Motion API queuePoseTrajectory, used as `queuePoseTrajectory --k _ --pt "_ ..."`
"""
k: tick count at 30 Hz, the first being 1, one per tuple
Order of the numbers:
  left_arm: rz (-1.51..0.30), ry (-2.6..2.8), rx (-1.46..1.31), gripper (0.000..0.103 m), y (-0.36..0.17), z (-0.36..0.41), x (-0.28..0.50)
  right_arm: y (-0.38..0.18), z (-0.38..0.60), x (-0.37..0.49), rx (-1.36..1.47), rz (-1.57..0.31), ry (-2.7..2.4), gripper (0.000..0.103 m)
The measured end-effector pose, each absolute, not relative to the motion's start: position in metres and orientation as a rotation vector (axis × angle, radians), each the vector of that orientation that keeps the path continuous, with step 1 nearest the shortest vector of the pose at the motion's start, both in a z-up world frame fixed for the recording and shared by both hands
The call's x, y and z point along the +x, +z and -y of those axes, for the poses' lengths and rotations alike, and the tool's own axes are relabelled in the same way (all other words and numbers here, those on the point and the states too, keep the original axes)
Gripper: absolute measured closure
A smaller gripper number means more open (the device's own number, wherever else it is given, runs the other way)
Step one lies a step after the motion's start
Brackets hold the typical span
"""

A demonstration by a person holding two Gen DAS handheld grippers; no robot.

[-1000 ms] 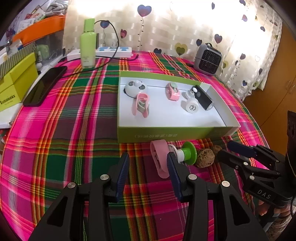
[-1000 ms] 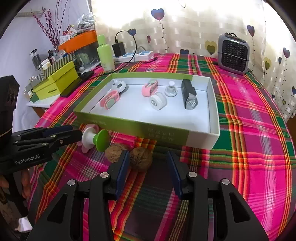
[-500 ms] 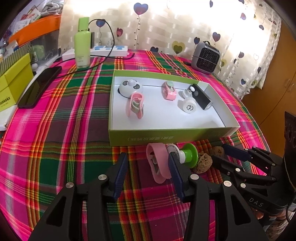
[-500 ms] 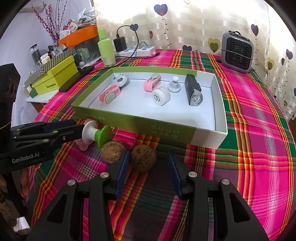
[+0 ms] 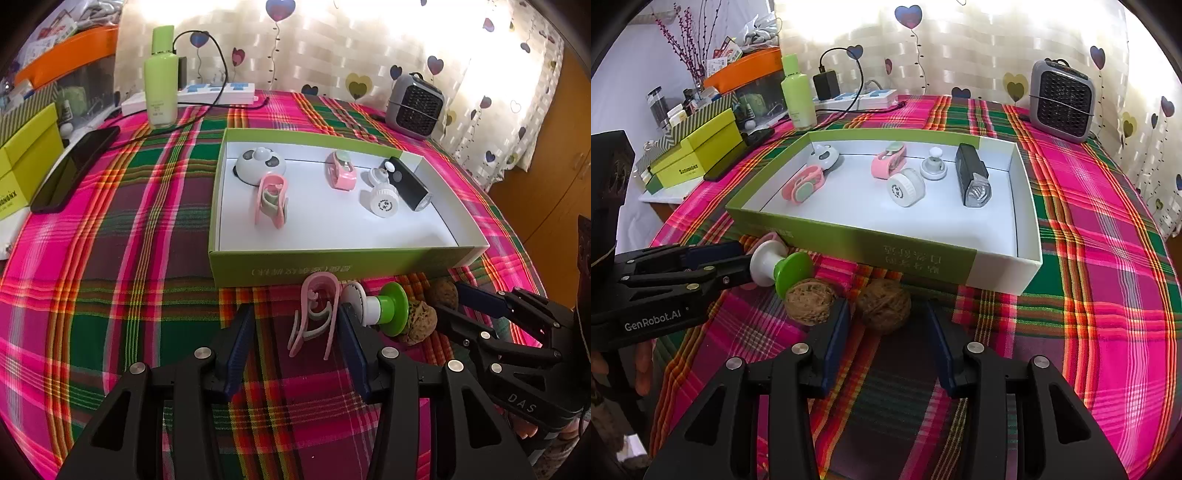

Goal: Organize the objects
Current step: 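Grasp the second pink hook clip with the left tool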

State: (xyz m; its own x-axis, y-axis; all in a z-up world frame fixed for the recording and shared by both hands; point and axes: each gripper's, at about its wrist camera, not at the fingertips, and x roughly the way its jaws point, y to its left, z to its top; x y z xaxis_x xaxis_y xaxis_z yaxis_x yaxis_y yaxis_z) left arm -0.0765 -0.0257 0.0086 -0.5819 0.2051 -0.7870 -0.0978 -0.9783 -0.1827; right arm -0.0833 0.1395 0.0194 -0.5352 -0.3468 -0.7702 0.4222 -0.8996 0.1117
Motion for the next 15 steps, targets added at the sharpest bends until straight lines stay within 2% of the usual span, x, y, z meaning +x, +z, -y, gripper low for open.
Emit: queuePoseTrajectory --k 11,13,15 --pt "0.132 2.667 -1.338 0.058 0.0086 0.0227 -0.0800 0.0196 -0.1379 -0.0865 1.182 -0.142 -2.424 0.061" --pt "0.123 2.669 -1.336 0.058 0.0091 0.0221 -0.0810 0.0195 -0.1366 -0.0870 1.178 -0.150 -2.421 0.070" --pt "0.125 2.670 -1.338 0.059 0.0092 0.0225 -0.0817 0.0188 -0.1357 -0.0872 1.178 -0.157 -2.420 0.071"
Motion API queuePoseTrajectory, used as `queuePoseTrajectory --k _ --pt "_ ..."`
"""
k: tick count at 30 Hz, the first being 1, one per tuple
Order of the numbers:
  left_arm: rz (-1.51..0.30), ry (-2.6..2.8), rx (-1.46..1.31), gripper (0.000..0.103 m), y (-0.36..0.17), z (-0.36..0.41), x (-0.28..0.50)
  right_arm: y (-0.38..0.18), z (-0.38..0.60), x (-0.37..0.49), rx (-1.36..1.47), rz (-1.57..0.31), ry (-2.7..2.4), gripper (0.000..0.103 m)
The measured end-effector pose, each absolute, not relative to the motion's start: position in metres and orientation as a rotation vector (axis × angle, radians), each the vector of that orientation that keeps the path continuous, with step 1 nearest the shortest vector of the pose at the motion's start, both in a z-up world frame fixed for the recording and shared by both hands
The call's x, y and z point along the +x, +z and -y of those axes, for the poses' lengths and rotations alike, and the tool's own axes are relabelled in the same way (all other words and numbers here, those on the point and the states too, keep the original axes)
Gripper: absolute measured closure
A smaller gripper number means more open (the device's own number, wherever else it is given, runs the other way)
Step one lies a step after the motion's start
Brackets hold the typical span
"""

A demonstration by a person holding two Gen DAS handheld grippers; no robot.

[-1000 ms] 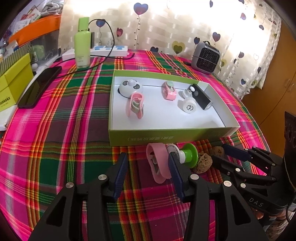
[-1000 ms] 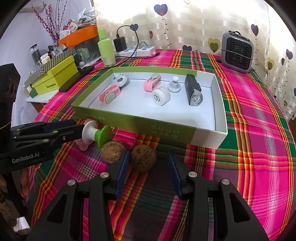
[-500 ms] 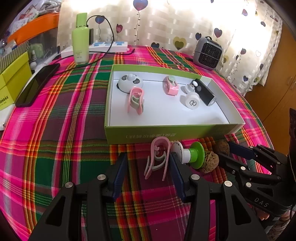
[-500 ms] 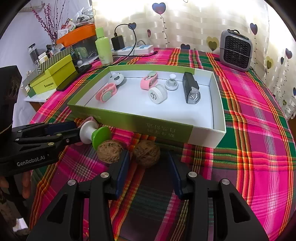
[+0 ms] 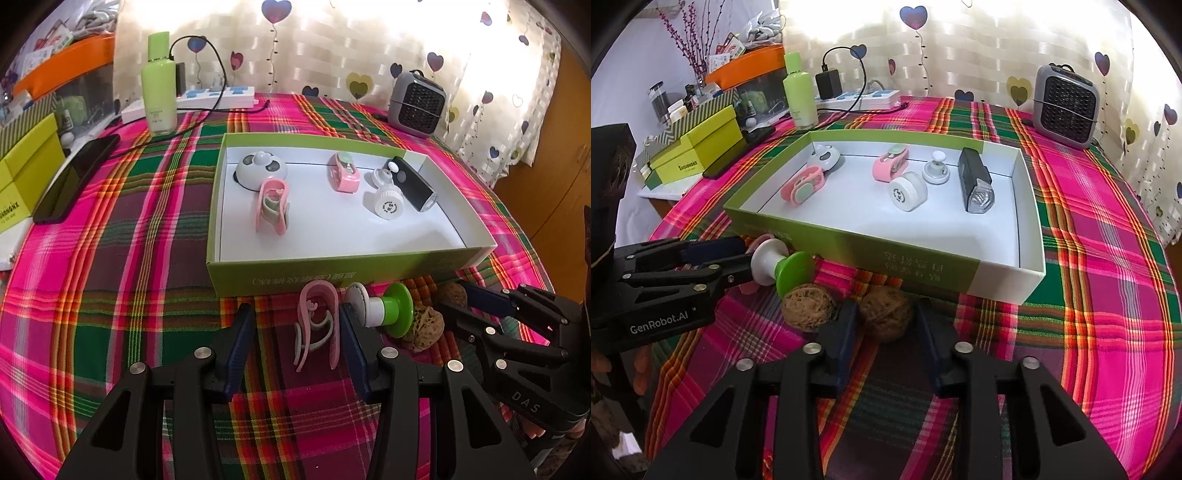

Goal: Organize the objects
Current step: 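Grasp the second pink hook clip with the left tool, then grasp the brown walnut with the right tool while the left tool holds the pink clip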

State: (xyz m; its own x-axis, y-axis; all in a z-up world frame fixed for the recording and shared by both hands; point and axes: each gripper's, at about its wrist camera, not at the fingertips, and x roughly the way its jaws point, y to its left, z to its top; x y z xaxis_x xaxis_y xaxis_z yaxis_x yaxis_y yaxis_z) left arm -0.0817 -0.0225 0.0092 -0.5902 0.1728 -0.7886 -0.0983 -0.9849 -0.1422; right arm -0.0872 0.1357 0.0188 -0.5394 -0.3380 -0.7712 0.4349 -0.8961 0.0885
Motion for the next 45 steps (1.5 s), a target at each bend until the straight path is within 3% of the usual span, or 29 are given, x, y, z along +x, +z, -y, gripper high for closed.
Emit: queuePoseTrajectory --k 6,12,45 --pt "0.107 2.699 -1.345 0.074 0.008 0.025 -0.081 0.019 -0.136 -0.087 1.176 -0.153 -2.420 0.071" --pt "0.118 2.709 -1.346 0.082 0.008 0.028 -0.082 0.019 -0.136 -0.087 1.176 -0.153 -2.421 0.071" --pt "0.113 2.736 -1.295 0.082 0.021 0.028 -0.071 0.026 -0.139 -0.083 1.149 -0.132 -2.441 0.072"
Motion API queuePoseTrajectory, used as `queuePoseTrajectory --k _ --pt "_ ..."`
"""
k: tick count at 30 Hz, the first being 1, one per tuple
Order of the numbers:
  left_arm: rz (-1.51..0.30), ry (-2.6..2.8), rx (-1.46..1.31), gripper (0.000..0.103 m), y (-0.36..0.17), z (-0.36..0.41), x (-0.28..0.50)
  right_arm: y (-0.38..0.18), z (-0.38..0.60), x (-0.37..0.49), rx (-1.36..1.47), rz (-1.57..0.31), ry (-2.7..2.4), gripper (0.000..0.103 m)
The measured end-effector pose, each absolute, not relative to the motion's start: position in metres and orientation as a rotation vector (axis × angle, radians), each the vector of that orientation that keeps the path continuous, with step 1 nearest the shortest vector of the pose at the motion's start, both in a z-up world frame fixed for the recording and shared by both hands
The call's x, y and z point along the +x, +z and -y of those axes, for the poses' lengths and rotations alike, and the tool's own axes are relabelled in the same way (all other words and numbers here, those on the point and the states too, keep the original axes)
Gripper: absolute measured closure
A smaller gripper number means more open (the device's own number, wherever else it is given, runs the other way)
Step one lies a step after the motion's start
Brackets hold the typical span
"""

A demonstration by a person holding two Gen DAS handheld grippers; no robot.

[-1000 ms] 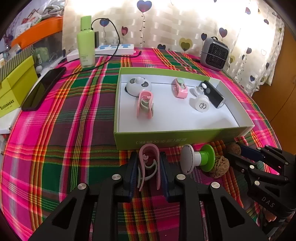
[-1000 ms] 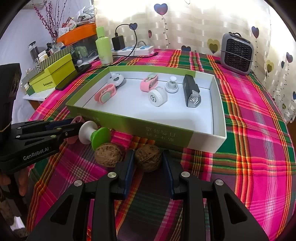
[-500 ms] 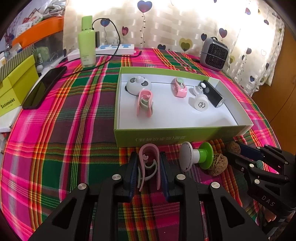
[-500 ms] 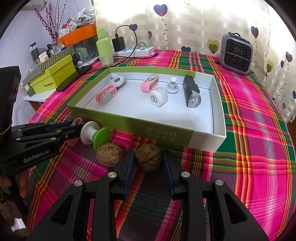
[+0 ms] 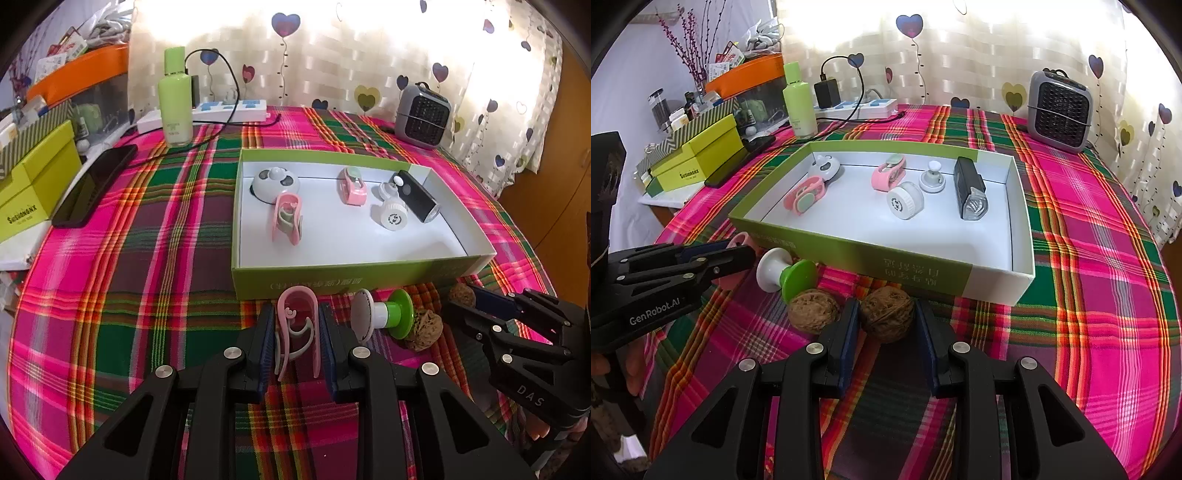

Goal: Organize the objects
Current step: 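Grasp the brown walnut with the right tool while the left tool holds the pink clip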

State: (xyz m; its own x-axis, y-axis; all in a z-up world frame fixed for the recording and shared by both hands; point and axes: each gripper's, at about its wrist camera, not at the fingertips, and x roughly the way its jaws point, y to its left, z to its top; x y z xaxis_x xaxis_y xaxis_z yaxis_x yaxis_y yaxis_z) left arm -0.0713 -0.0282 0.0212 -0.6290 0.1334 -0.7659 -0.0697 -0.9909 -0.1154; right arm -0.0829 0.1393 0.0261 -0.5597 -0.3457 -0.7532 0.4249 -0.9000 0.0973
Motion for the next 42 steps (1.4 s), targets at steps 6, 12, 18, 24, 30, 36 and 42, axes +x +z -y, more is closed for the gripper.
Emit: queuePoseTrajectory --k 6,12,18,24,30,36,42 --pt "0.104 2.744 -1.284 0.082 0.025 0.028 -0.069 0.030 -0.139 -0.081 1.140 -0.129 -2.448 0.072" --pt "0.090 2.756 -1.251 0.082 0.033 0.028 -0.069 0.035 -0.141 -0.082 1.120 -0.120 -2.463 0.072" --pt "0.091 2.756 -1.238 0.082 0.035 0.026 -0.069 0.036 -0.141 -0.081 1.116 -0.116 -2.461 0.072" --pt "0.107 2.755 -1.208 0.082 0.041 0.024 -0.068 0.042 -0.142 -0.082 1.093 -0.099 -2.466 0.072" --pt "0.101 2.751 -1.195 0.082 0.045 0.021 -0.072 0.051 -0.141 -0.085 1.058 -0.097 -2.480 0.072" --pt "0.094 2.740 -1.190 0.082 0.047 0.017 -0.080 0.054 -0.138 -0.091 1.045 -0.104 -2.484 0.072" --pt "0.100 2.723 -1.185 0.082 0.048 0.012 -0.092 0.056 -0.138 -0.099 1.038 -0.099 -2.490 0.072"
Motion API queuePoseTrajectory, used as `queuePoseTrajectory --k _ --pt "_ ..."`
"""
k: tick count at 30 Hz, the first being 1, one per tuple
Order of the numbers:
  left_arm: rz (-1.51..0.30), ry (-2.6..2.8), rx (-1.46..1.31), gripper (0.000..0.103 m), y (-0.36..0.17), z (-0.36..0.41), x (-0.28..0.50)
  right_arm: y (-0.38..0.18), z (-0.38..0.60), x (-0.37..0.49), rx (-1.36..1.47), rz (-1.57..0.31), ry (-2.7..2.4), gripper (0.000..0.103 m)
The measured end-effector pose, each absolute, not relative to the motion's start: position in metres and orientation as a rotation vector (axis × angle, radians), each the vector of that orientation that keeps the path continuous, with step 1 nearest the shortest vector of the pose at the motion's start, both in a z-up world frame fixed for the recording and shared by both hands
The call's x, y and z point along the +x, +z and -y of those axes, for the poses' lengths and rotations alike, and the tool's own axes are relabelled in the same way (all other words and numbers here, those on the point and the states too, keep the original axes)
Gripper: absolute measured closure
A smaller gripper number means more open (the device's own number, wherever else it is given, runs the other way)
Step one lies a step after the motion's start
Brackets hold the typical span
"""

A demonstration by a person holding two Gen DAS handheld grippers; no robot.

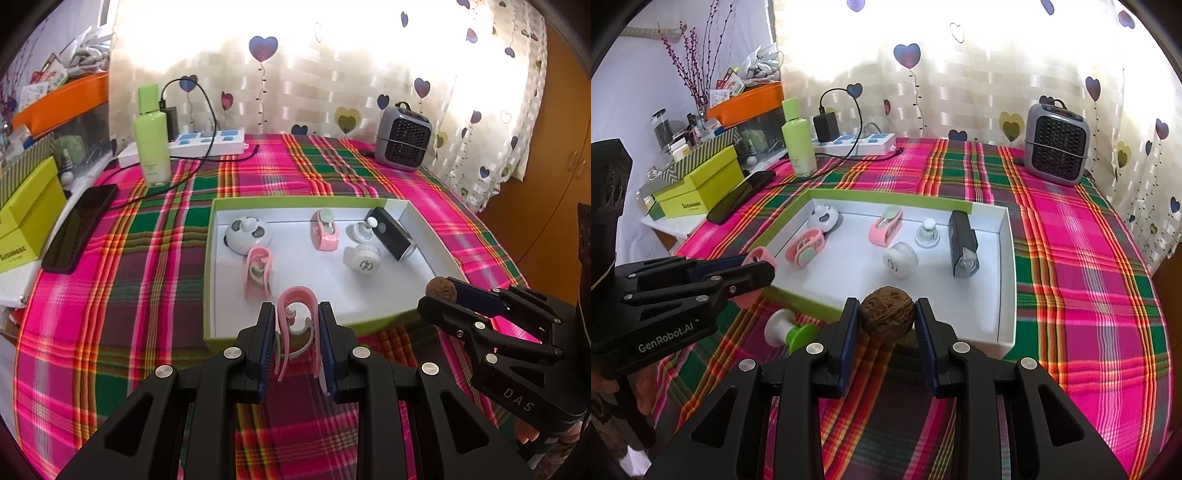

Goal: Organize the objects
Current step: 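Grasp the brown walnut with the right tool while the left tool holds the pink clip, then carry the pink clip with the left tool while the right tool carries the walnut into the box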

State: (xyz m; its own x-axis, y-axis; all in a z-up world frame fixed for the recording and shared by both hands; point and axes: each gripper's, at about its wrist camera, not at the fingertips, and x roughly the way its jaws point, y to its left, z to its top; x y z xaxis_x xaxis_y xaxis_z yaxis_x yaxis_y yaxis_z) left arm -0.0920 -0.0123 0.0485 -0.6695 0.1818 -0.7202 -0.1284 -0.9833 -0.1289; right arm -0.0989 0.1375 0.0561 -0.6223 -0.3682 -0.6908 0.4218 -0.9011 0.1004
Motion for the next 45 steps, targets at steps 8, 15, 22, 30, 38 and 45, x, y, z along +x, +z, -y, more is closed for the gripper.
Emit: queuePoseTrajectory --k 8,15,22,30,38,45 --pt "0.099 2.702 -1.205 0.082 0.046 0.007 -0.114 0.056 -0.131 -0.117 1.050 -0.110 -2.462 0.072" --pt "0.103 2.674 -1.243 0.082 0.042 0.003 -0.135 0.051 -0.130 -0.134 1.090 -0.086 -2.441 0.072" --pt "0.066 2.663 -1.270 0.082 0.034 -0.004 -0.154 0.041 -0.124 -0.144 1.131 -0.080 -2.380 0.072" --pt "0.027 2.650 -1.293 0.082 0.027 -0.008 -0.168 0.033 -0.118 -0.151 1.166 -0.099 -2.340 0.072" --pt "0.013 2.634 -1.317 0.082 0.020 -0.010 -0.177 0.026 -0.116 -0.159 1.197 -0.081 -2.303 0.072" --pt "-0.004 2.623 -1.328 0.082 0.016 -0.014 -0.182 0.023 -0.116 -0.163 1.203 -0.083 -2.289 0.072"
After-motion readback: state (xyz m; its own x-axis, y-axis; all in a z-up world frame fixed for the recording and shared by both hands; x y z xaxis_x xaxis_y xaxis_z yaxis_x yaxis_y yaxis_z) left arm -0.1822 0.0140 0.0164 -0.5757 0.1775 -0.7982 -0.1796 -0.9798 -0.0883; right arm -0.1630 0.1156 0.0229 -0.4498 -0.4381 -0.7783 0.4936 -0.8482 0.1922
